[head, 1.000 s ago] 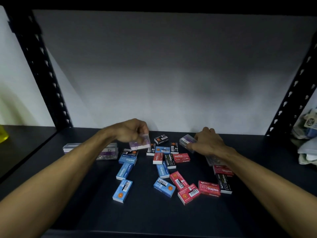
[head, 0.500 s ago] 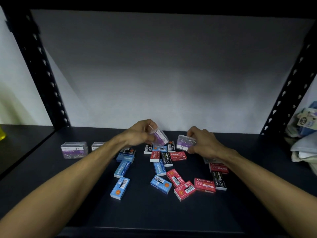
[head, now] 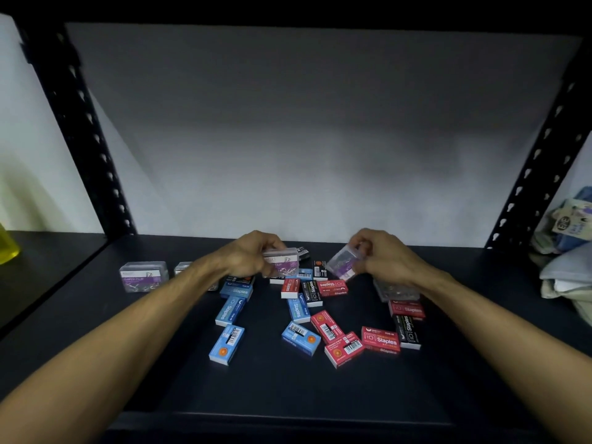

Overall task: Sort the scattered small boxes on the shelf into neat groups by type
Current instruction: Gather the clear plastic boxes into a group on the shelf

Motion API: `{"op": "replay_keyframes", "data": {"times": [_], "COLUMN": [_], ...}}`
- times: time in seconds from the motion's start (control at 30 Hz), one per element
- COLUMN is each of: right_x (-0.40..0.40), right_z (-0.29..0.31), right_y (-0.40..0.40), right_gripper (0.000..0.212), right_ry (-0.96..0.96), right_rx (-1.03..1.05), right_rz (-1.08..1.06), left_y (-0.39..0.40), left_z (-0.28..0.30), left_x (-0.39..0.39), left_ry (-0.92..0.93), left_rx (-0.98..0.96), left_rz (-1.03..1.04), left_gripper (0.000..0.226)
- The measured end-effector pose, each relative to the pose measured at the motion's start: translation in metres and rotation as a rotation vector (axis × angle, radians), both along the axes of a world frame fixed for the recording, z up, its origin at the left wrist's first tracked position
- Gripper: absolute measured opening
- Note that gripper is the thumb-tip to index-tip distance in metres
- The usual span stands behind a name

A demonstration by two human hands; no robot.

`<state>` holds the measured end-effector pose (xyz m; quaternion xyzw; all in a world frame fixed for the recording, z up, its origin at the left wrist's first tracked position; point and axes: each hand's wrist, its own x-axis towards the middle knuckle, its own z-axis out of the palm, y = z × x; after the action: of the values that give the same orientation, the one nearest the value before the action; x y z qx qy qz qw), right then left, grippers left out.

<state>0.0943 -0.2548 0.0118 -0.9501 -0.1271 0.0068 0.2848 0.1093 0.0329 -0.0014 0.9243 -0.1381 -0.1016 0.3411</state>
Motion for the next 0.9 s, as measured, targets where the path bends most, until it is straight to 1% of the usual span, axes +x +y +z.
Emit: {"op": "replay_keyframes", "data": {"times": [0.1,0.23,0.37,0.47,0.57,0.63,0.8,0.9], "right_x": [0.0,-0.002,-0.006,-0.009,-0.011,-0.011,-0.016,-0.021], "right_z": [0.01,0.009,-0.006,-0.018,-0.015,-0.009,0.006,0.011], "right_y": [0.013,0.038,0.049,0.049,0.048,0.048,0.058,0.074], "right_gripper": [0.041,0.045,0.047,0.04,0.036,0.038,0.054,0.047], "right_ry": [-0.05,-0.052,-0.007,0.043,0.074,0.095,0.085,0.037], "right_rx": [0.066,0.119,0.212,0.186,0.156,0.133,0.127,0.115], "right_rz": [0.027,0.1,0.057,0.046,0.068,0.088,0.129,0.174], "left_y": [0.0,0.001,0.002,0.005,0.012,0.018,0.039,0.055], "left_z": [0.002,0.002,0.001,0.003,0.007,0.009,0.021,0.031], "left_x": [-0.002,-0.003,-0.004,-0.007,-0.013,-0.018,-0.036,-0.053], "left_ry": [-0.001,-0.006,-0.011,-0.03,-0.039,-0.041,-0.086,-0.112], "left_rx": [0.004,0.006,0.016,0.021,0.023,0.011,0.024,0.003], "left_rz": [0.001,0.013,0.015,0.024,0.033,0.039,0.058,0.067], "left_gripper": [0.038,0.042,0.043,0.039,0.037,0.038,0.043,0.044]}}
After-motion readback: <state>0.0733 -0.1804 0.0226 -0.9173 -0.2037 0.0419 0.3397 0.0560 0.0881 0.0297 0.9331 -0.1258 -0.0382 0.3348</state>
